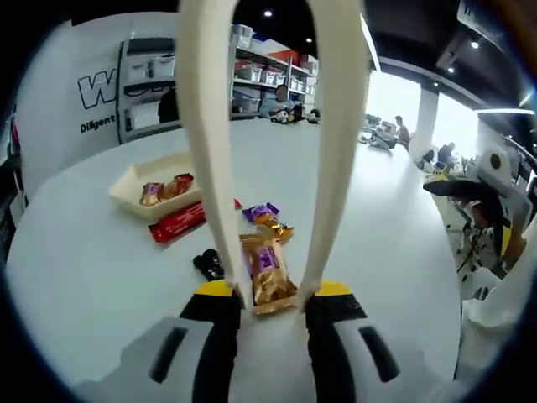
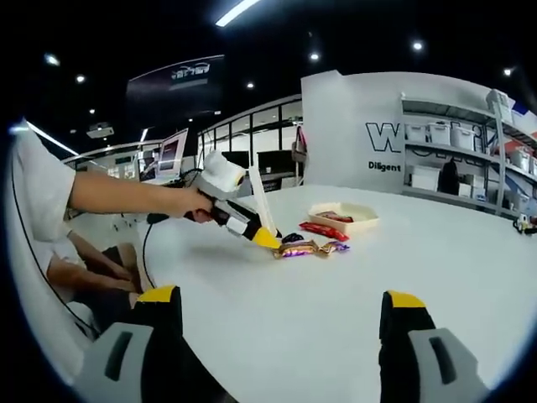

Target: Place the target food into the container with the food tongs after gripping and lifting it, then release it inside without dropping or visibly crushing the food.

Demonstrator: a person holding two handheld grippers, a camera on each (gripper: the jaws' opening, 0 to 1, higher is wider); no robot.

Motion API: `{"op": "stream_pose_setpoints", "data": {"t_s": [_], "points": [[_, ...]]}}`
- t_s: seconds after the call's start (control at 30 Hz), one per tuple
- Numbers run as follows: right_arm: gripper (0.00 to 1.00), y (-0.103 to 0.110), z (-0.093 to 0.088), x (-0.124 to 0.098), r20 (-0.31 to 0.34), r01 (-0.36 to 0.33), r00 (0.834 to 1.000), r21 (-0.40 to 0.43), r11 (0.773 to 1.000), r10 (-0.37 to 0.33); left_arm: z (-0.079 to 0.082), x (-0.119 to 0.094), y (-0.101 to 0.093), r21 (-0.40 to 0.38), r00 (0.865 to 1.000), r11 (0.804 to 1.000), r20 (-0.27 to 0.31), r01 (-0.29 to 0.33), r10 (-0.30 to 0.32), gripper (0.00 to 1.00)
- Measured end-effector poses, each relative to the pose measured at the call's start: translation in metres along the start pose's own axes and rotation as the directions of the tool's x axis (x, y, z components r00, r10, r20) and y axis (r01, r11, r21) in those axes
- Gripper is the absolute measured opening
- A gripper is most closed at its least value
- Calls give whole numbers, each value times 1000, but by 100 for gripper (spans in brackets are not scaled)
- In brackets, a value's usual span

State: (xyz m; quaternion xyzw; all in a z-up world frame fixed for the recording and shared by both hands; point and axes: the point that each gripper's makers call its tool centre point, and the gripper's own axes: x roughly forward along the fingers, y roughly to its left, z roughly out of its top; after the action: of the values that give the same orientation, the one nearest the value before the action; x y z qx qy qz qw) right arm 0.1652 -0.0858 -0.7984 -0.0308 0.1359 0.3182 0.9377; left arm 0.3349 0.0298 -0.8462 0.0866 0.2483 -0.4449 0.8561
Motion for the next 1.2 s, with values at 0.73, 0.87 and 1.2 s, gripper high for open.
{"op": "stream_pose_setpoints", "data": {"t_s": [0.73, 0.87, 1.2], "points": [[98, -25, -11, -14, -23, 52, 998, 21, 998, -52, 1, 42, 4, -15, 998, 998, -7, -65, 65, 29], [98, -25, -13, -13, -33, 50, 998, 21, 999, -49, 0, 43, 5, 21, 997, 997, -14, -78, 78, 27], [98, -30, -16, -12, -56, 49, 997, 10, 999, -49, -1, 43, 6, 38, 996, 995, 26, -88, 87, 22]]}}
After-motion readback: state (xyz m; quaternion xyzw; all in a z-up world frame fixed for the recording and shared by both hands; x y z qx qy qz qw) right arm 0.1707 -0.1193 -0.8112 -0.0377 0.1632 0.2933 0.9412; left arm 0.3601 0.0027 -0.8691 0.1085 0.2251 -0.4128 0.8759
